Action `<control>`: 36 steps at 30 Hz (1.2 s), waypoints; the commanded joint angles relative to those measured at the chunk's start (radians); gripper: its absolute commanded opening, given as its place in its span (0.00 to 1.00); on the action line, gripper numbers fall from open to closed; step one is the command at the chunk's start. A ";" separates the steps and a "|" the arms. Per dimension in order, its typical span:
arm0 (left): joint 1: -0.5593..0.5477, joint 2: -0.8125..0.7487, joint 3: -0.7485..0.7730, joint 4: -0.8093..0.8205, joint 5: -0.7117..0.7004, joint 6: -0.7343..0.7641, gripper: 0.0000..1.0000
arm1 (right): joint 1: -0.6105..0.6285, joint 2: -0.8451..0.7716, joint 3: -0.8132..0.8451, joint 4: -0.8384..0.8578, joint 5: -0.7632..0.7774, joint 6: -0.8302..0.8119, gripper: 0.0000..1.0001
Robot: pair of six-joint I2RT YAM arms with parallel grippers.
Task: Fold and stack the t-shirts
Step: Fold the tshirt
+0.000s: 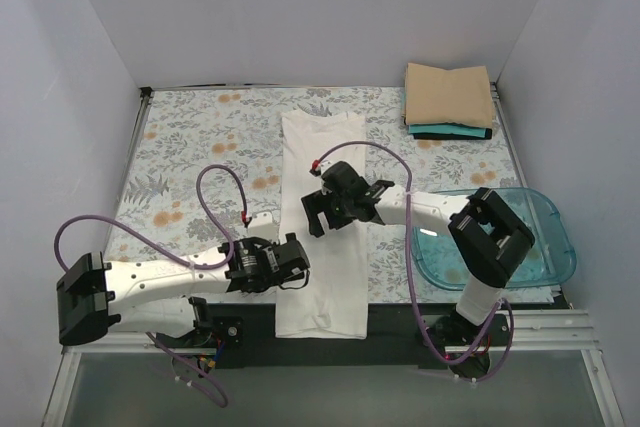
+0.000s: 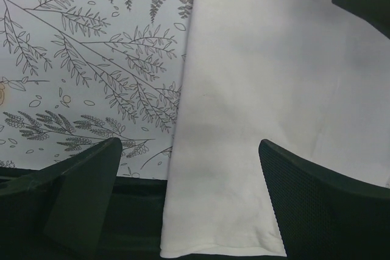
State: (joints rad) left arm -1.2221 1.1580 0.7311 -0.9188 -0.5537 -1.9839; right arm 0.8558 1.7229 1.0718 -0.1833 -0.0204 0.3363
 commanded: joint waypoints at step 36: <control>0.006 0.070 -0.182 0.520 0.330 0.068 0.74 | -0.087 -0.186 -0.011 0.071 0.246 0.061 0.98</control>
State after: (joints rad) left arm -1.2194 1.1774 0.5335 -0.4328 -0.2848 -1.9450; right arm 0.7681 1.6787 1.1416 -0.1307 0.1303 0.3893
